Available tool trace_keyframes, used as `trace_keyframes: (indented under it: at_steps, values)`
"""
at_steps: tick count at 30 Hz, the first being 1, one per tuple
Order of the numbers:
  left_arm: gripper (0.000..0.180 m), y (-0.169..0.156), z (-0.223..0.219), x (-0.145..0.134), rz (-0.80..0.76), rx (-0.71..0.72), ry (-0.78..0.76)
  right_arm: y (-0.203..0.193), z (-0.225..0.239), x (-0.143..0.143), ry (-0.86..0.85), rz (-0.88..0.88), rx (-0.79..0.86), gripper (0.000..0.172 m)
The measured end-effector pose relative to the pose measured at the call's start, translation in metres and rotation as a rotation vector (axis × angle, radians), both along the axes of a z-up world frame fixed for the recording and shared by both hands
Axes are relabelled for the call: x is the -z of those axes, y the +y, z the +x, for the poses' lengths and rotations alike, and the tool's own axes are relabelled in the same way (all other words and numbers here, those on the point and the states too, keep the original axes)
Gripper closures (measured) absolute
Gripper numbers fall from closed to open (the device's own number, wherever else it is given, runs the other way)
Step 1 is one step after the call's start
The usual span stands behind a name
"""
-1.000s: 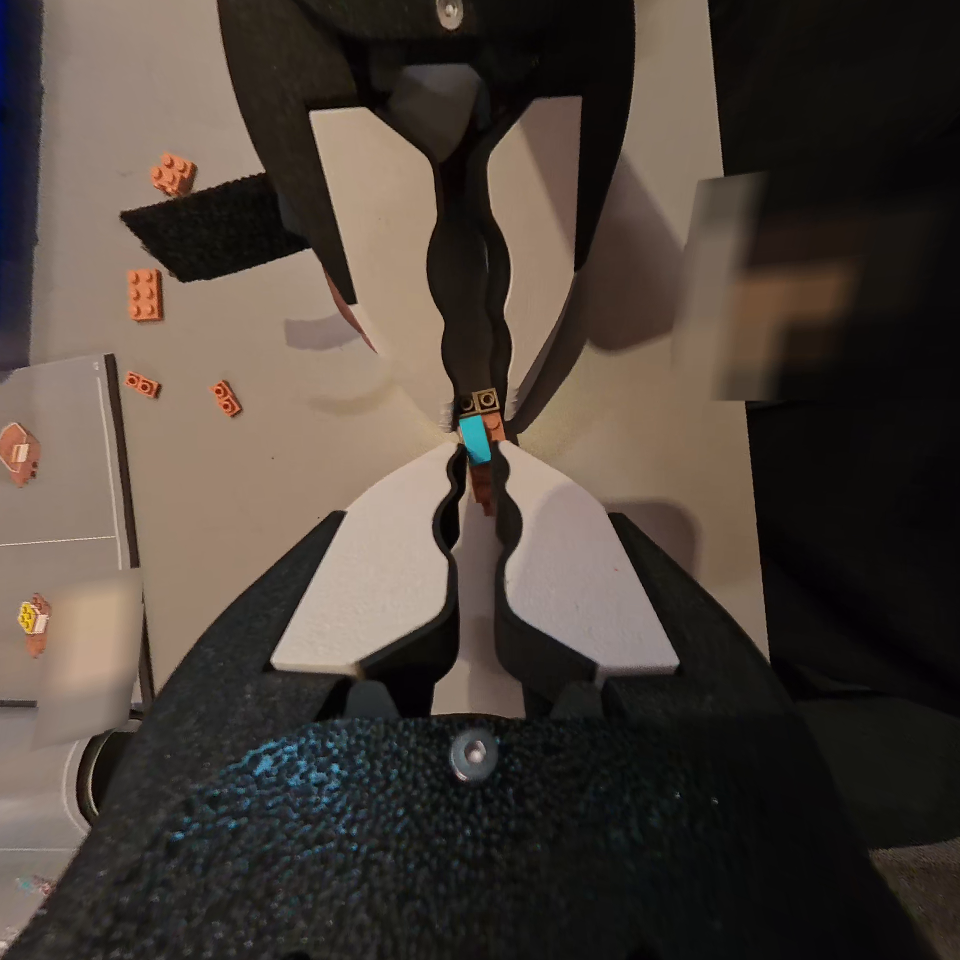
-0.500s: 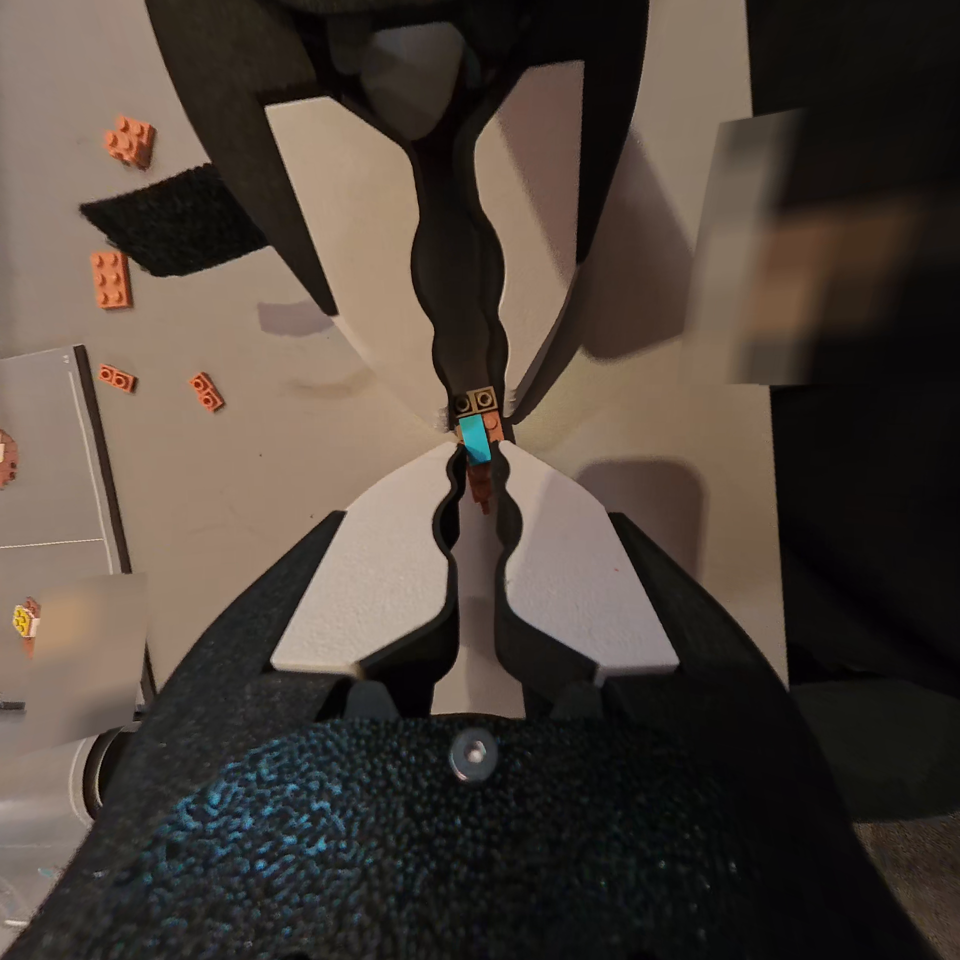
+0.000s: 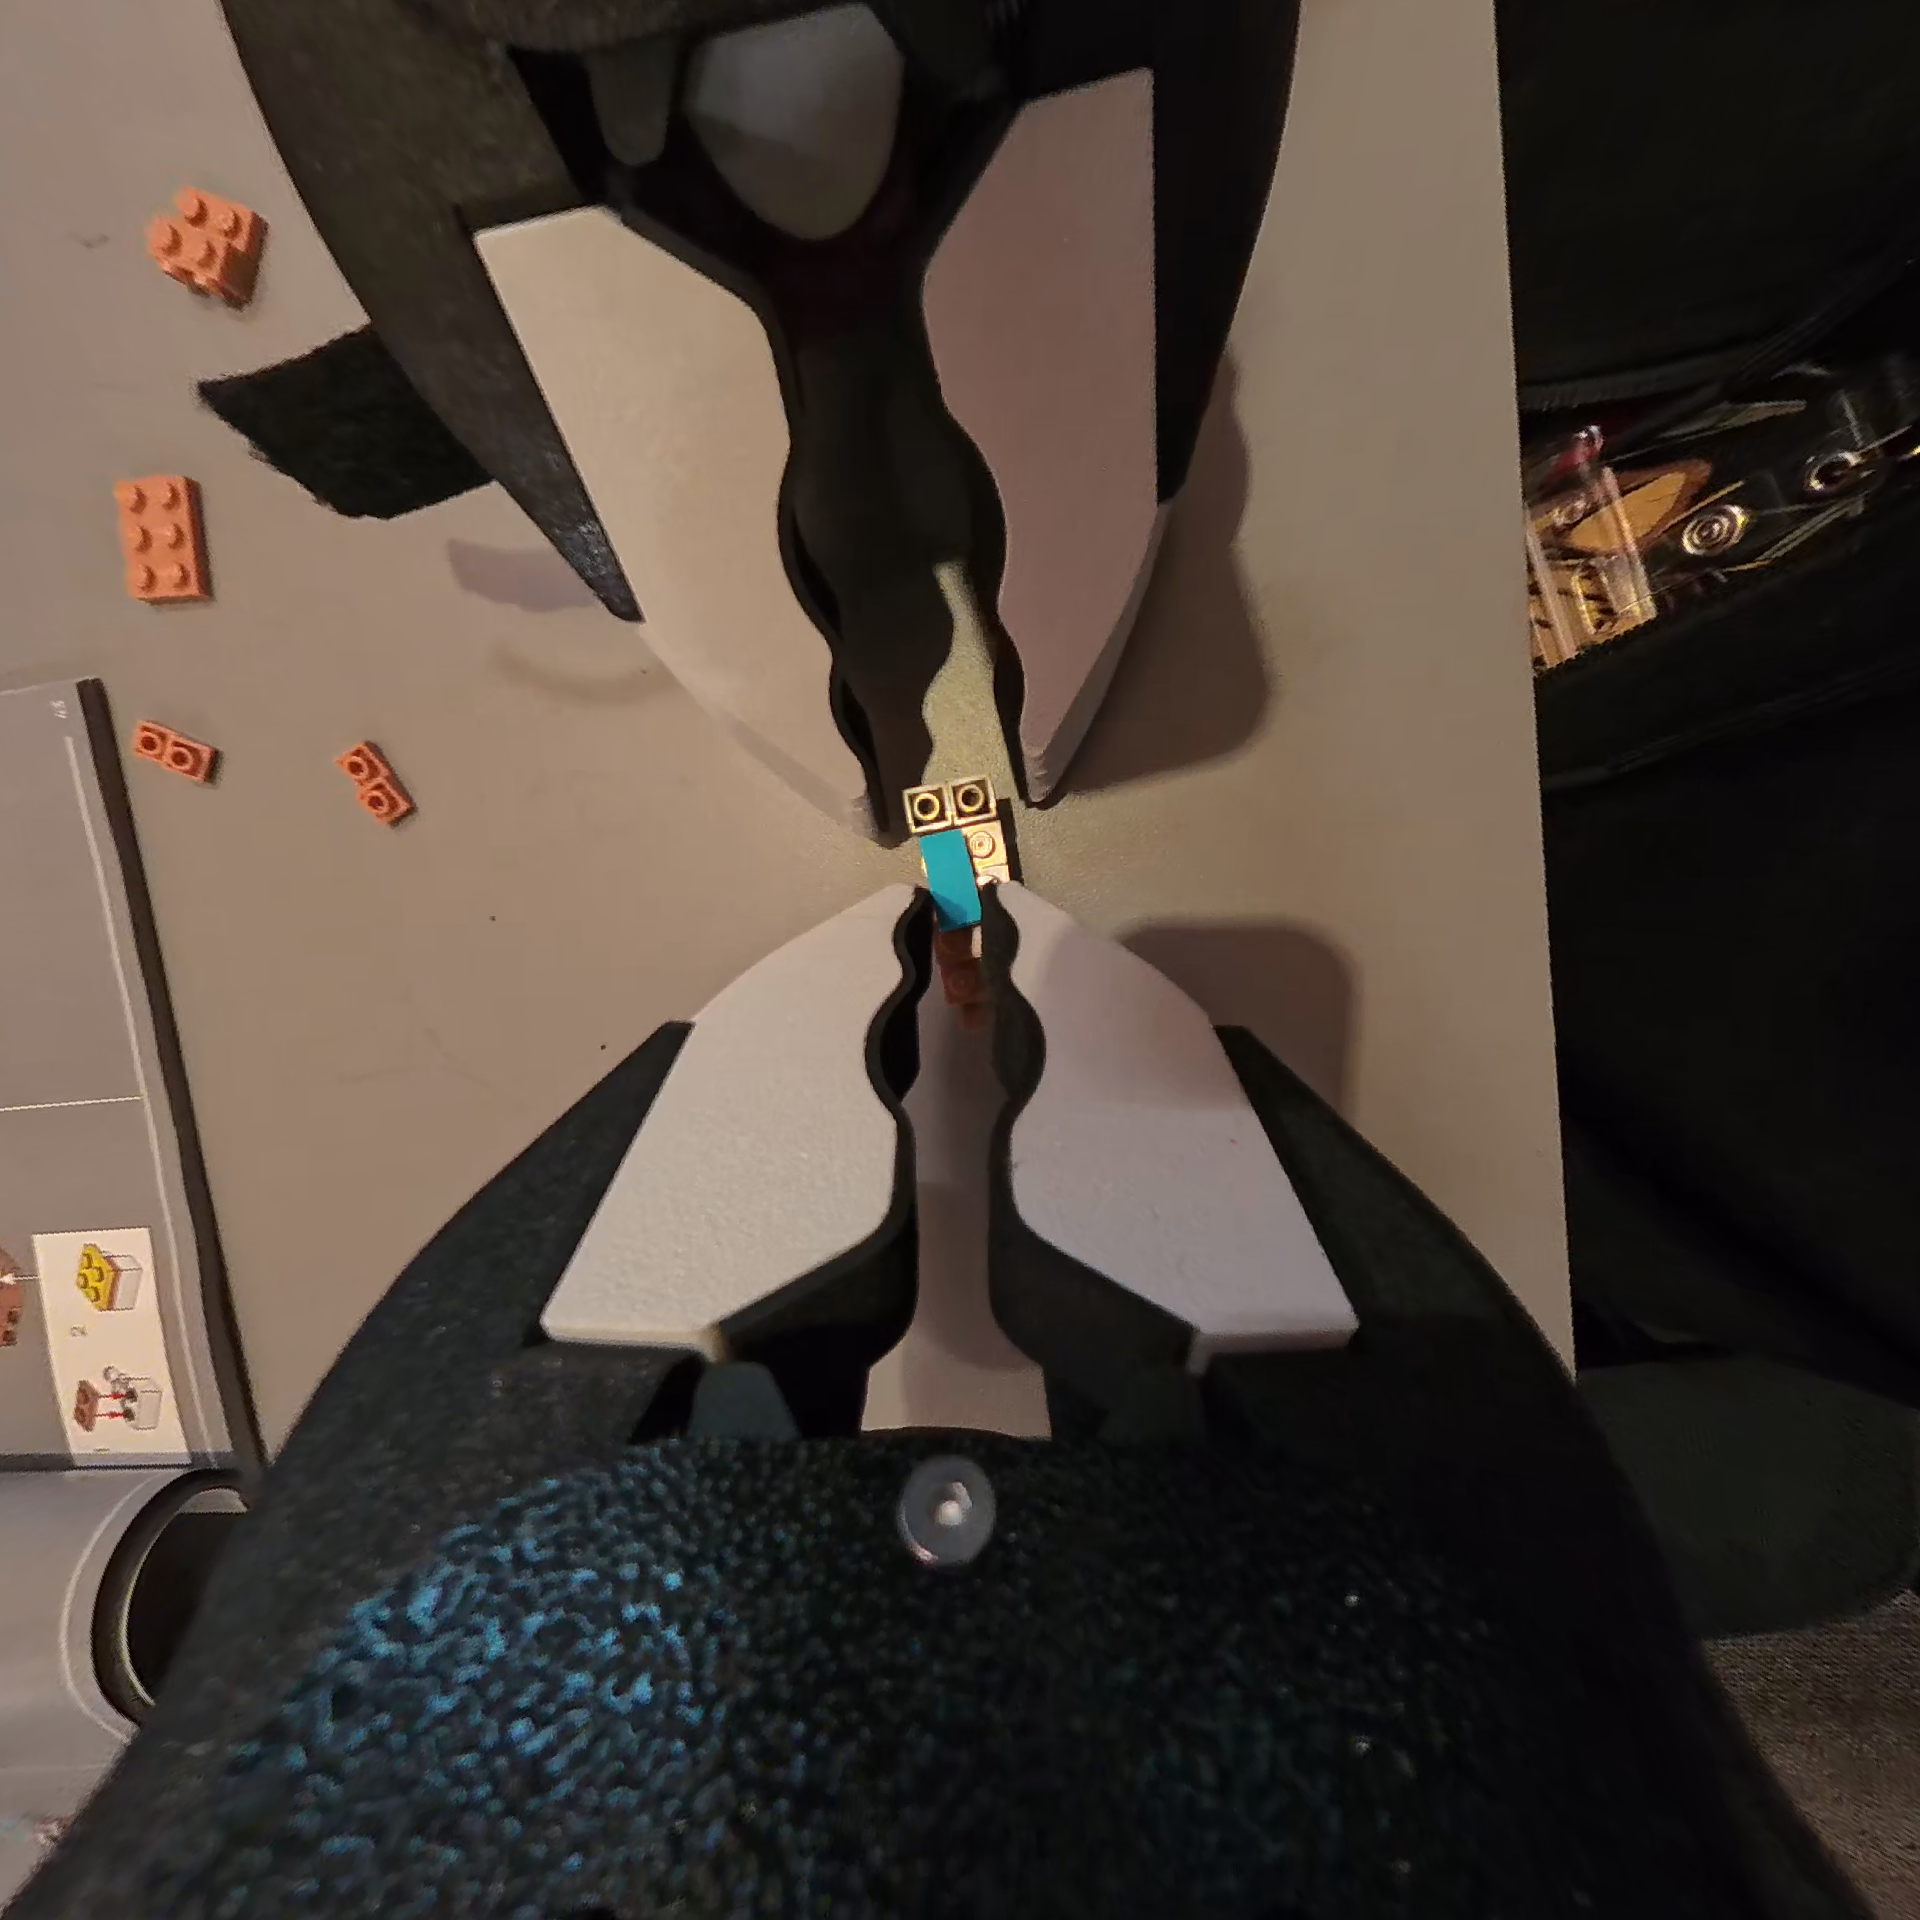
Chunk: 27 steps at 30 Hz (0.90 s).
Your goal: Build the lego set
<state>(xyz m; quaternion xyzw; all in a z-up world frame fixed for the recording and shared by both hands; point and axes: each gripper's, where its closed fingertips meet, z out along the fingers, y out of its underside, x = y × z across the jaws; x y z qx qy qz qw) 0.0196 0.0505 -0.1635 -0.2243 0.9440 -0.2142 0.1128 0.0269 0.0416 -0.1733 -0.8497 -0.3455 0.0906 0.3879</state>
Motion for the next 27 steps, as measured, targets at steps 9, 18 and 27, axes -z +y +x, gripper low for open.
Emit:
trace_keyframes:
  at_steps: [9, 18, 27]
  values:
    - [0.172, 0.0016, 0.0007, -0.001, -0.016, -0.011, 0.014, 0.0026, 0.0, 0.0011, 0.007, -0.018, 0.013, 0.148]
    - [0.172, 0.0009, -0.0005, 0.0001, -0.017, -0.007, 0.023, 0.0039, -0.001, 0.001, 0.014, -0.017, 0.014, 0.152]
    - [0.172, 0.0021, -0.0004, -0.0007, -0.019, -0.012, 0.022, 0.0043, -0.0018, -0.0004, 0.017, 0.003, 0.008, 0.155]
